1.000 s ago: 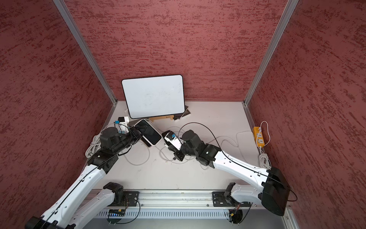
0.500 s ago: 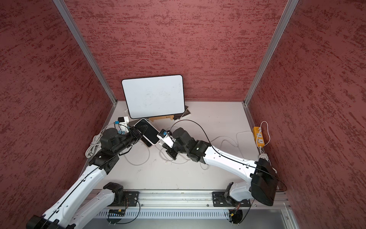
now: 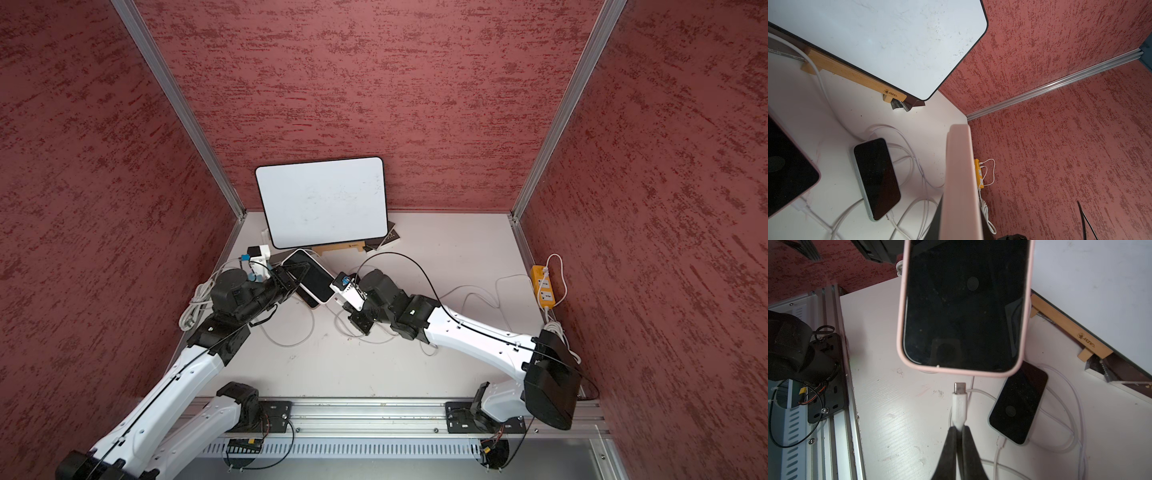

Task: Plug the charging cable into the phone
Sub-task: Insert the charging cable into the phone.

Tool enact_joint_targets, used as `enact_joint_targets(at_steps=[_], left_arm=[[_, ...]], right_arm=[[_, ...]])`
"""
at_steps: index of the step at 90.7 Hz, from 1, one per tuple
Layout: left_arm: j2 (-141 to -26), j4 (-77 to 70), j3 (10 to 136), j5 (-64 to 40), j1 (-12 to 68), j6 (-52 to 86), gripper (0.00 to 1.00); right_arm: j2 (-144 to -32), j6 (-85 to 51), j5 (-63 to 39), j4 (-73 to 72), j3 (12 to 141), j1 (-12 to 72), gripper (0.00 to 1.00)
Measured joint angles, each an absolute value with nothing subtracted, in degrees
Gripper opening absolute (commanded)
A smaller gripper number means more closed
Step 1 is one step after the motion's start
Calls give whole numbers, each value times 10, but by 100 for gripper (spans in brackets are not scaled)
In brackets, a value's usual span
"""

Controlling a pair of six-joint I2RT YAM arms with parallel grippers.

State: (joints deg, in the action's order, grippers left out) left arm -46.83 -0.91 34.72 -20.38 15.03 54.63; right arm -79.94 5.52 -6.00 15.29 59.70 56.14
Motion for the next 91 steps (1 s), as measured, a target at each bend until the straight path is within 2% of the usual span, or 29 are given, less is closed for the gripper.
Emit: enact_joint_targets(at_steps=[91], left_arm=[[-477,-14,338,-199,145,546,0]], right_arm=[[-826,46,-46,162,632,562,0]])
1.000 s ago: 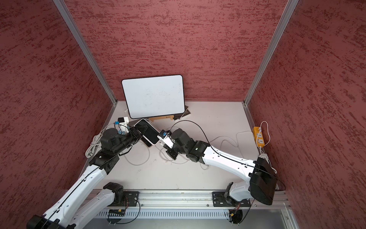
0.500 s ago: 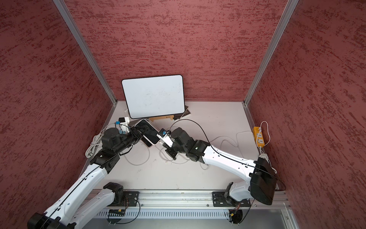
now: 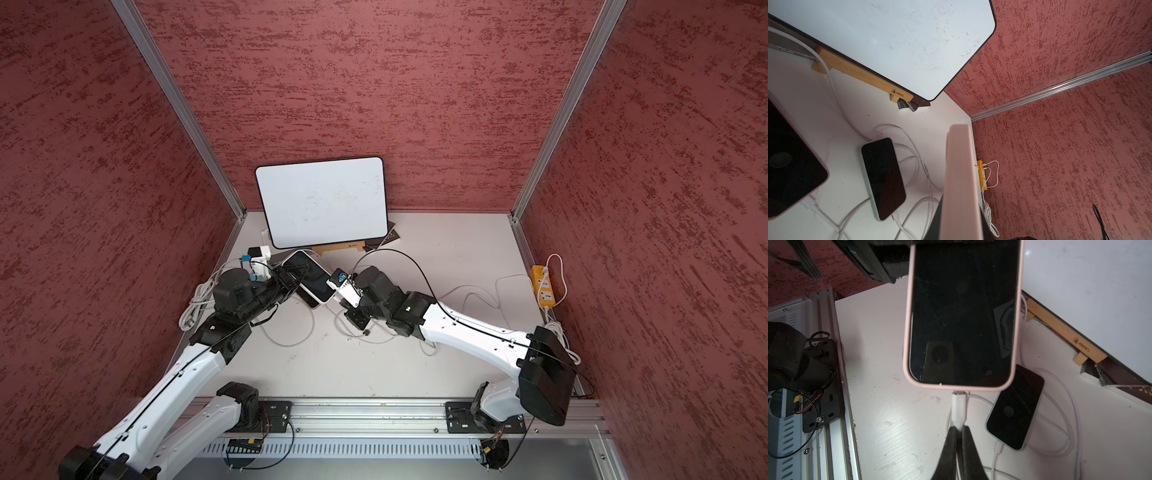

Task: Plug the charging cable into the phone
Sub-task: Insert the charging cable into the phone.

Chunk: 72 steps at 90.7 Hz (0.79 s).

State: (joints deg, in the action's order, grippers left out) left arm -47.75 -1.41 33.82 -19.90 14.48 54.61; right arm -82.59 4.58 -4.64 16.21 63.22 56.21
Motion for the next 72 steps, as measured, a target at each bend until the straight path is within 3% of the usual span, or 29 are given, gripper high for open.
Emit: enact_joint_targets(at_steps=[51,55,65,67,72], left_arm=[[-484,-26,323,-175,140,545,0],[-483,-26,322,-173,139,545,0],[-480,-17,321,-180,139,544,0],[-479,-14,321,-182,140,543,0],[-478,-8,321,-187,140,542,0]], right_arm=[[-873,38,-43,169,667,562,1],[-876,39,-43,174,671,562,12],[-877,42,-44,171,675,562,53],[-875,44,-45,170,675,562,65],[-869,50,-48,170,675,562,75]])
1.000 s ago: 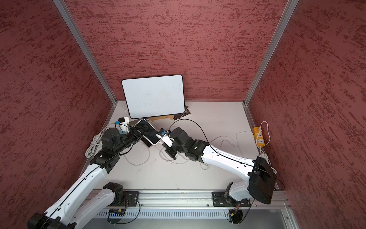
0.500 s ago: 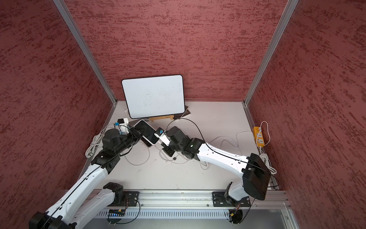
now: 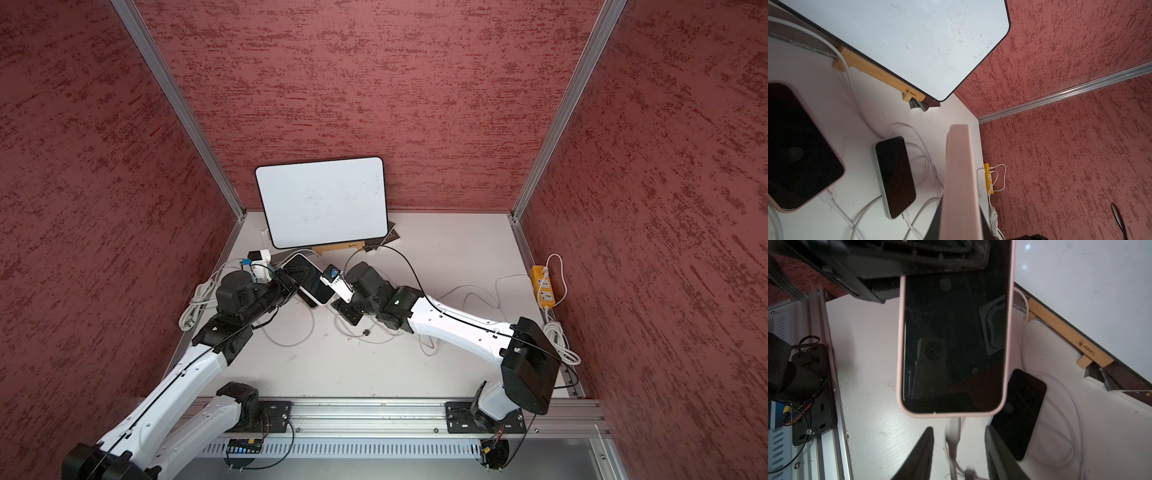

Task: Plug the charging cable into the phone
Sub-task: Insert the charging cable into the phone.

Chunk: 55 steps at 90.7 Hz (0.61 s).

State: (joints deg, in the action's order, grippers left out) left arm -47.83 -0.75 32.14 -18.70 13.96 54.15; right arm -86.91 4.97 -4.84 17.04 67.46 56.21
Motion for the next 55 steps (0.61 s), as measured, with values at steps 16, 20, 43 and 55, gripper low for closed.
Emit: enact_joint_targets(at_steps=[16,20,43,55], left_arm=[[-478,0,321,-197,131,529,0],[-478,-1,321,-203,130,522,0],[-476,-20,321,-267,128,483,0],[-476,-33,321,-290,128,476,0]], right_arm=[[-810,63,-71,190,661,560,92],[-793,63,-78,195,659,555,94],[-816,41,-147,221,680,493,99],[-884,28,-196,238,728,485,99]])
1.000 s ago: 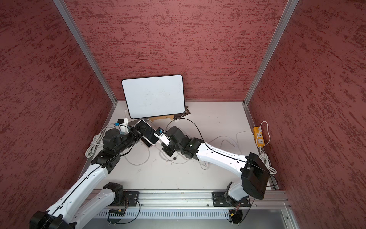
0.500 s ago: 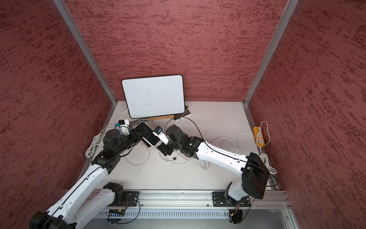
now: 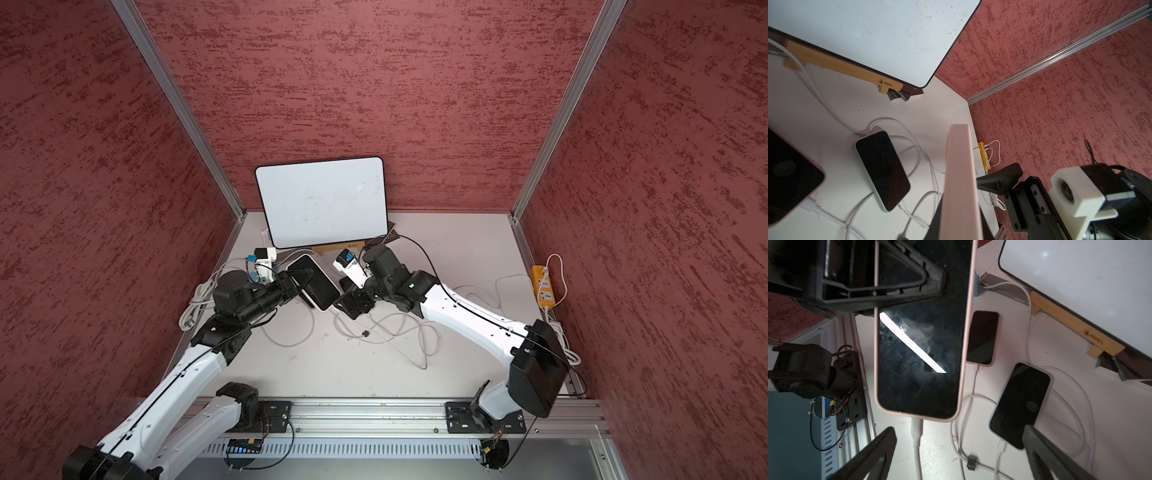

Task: Plug the charging cable into the phone
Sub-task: Insert the charging cable into the phone, then place the phone at the center of the board.

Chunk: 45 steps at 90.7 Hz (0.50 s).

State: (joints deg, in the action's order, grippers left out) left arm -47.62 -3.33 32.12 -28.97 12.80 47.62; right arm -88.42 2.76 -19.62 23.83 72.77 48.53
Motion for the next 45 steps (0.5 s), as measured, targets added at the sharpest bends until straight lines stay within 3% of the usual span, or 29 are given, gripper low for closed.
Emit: enact_joint_targets(at_steps=[20,45], left_arm=[[-484,-38,321,-303,128,468,0],[-510,-40,321,-306,128,467,0]], right_arm=[[-916,10,-262,237,742,487,99],[-960,4,-263,240,806,503,99]])
